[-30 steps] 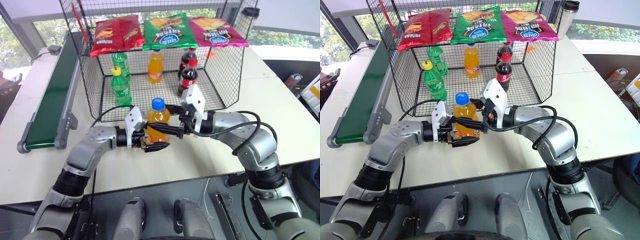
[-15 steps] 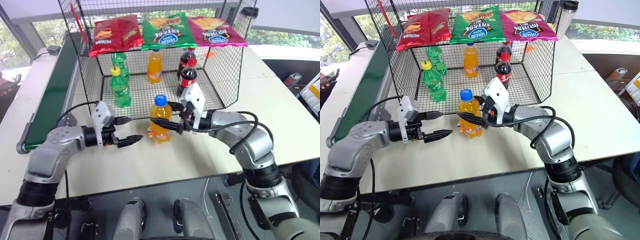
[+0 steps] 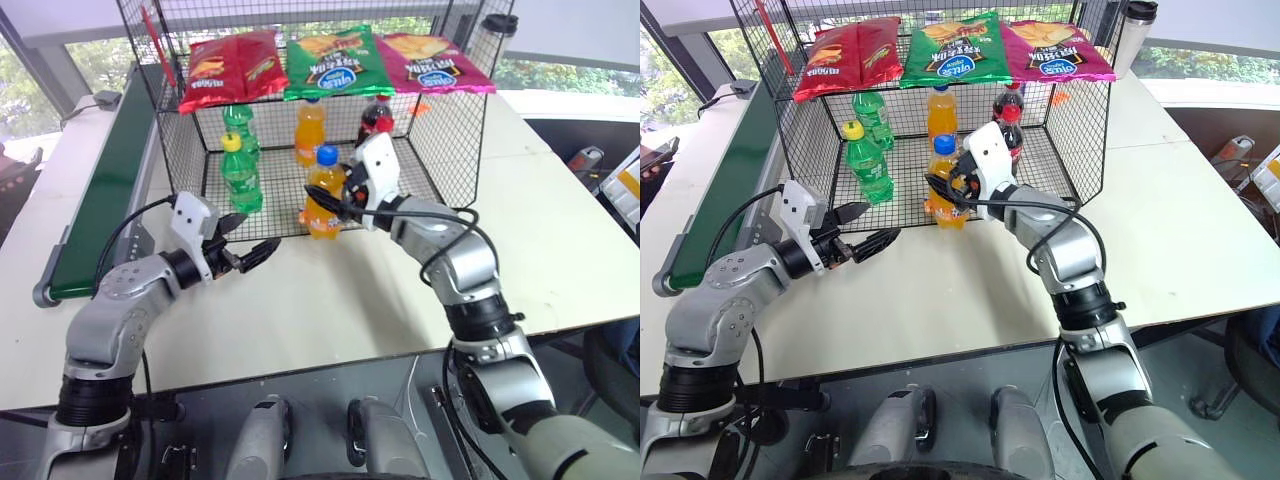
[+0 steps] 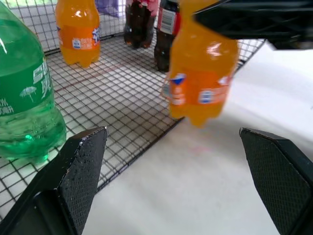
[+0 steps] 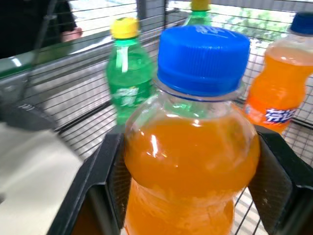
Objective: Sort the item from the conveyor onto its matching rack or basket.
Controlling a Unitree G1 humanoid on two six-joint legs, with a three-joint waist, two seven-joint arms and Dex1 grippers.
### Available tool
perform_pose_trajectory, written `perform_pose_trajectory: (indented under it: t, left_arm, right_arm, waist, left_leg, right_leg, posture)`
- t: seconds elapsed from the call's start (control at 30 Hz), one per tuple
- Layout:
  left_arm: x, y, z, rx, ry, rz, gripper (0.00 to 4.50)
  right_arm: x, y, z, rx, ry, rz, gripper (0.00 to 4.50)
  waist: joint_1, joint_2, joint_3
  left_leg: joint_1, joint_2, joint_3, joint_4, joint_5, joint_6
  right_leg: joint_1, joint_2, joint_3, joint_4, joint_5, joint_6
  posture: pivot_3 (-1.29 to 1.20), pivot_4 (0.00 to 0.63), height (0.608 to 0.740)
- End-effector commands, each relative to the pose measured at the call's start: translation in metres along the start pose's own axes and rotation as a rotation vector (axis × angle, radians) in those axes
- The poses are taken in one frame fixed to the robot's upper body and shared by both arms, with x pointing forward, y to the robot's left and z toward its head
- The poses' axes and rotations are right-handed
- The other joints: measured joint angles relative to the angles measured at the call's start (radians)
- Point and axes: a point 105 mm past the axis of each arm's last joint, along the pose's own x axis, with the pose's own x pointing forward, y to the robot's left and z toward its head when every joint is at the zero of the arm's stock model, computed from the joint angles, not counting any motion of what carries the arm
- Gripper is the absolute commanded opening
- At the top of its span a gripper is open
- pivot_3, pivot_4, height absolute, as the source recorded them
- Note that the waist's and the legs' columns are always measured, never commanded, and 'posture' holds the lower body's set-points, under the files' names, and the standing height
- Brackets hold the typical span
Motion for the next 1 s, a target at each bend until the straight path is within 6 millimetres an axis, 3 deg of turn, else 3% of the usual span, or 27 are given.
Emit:
perform_pose_trajectory:
  t: [0.03,0.3,0.93,1.0]
  left_arm:
    - [0.002,-0.003,0.010,0.058,-0.035,0.031,4.49]
    - [-0.005,0.003,0.008,0.083,-0.040,0.122,4.49]
    - [-0.002,-0.004,0.005,0.060,-0.056,0.142,4.49]
    - [-0.001,-0.004,0.005,0.060,-0.056,0.140,4.50]
  right_arm:
    - [0.010,-0.007,0.036,-0.054,-0.138,-0.042,2.59]
    - [0.033,-0.008,0.034,-0.053,-0.159,-0.058,2.59]
    - [0.057,-0.027,0.025,-0.067,-0.154,-0.139,2.59]
    - [0.058,-0.027,0.023,-0.062,-0.150,-0.139,3.62]
  waist:
    - [-0.004,0.000,0.000]
    - [-0.017,0.000,0.000]
    - [-0.018,0.001,0.000]
    - [-0.019,0.001,0.000]
  left_leg:
    - [0.000,0.000,0.000,0.000,0.000,0.000]
    - [0.000,0.000,0.000,-0.001,0.000,0.000]
    - [0.000,0.000,0.000,-0.001,0.000,0.000]
    - [0.000,0.000,0.000,-0.001,0.000,0.000]
  right_leg:
    - [0.000,0.000,0.000,0.000,0.000,0.000]
    - [0.000,0.000,0.000,0.000,0.000,0.000]
    - [0.000,0.000,0.001,0.000,0.000,0.000]
    - [0.000,0.000,0.001,0.000,0.000,0.000]
  posture:
    - [0.00,0.150,0.739]
    - [0.00,0.150,0.739]
    - [0.00,0.150,0.739]
    - [0.00,0.150,0.739]
